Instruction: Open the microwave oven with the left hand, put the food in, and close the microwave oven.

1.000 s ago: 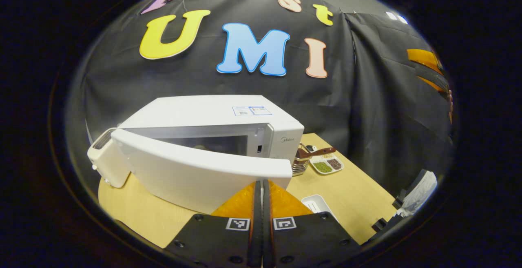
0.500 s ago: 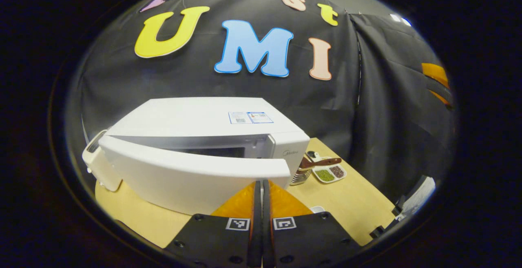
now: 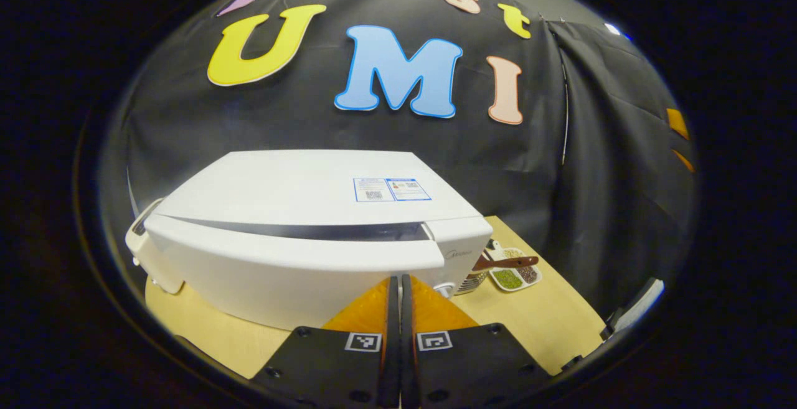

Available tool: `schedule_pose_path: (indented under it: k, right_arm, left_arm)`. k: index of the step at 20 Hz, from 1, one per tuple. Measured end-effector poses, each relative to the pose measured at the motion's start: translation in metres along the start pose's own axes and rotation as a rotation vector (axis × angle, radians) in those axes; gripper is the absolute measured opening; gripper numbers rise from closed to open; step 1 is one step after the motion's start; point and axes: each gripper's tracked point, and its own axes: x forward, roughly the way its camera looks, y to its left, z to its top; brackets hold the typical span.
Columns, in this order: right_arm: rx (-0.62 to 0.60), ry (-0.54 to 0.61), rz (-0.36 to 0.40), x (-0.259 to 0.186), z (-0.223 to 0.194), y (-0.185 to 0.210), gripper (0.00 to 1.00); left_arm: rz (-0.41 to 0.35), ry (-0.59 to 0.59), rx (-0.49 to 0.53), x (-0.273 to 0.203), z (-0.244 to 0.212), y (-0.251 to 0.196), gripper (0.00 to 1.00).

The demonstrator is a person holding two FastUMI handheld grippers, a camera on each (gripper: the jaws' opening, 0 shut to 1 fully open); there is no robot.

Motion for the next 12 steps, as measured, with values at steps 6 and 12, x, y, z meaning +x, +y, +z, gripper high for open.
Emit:
schedule_pose_path:
  k: [6, 12]
  right_arm:
    - [0.004, -0.007, -0.009, -0.002, 0.002, -0.004, 0.96]
    - [0.023, 0.000, -0.004, -0.002, -0.001, 0.002, 0.96]
  left_arm:
    - [-0.005, 0.005, 0.004, 0.012, 0.003, 0.000, 0.07]
    - [-0.016, -0.005, -0.025, 0.015, 0.003, 0.001, 0.07]
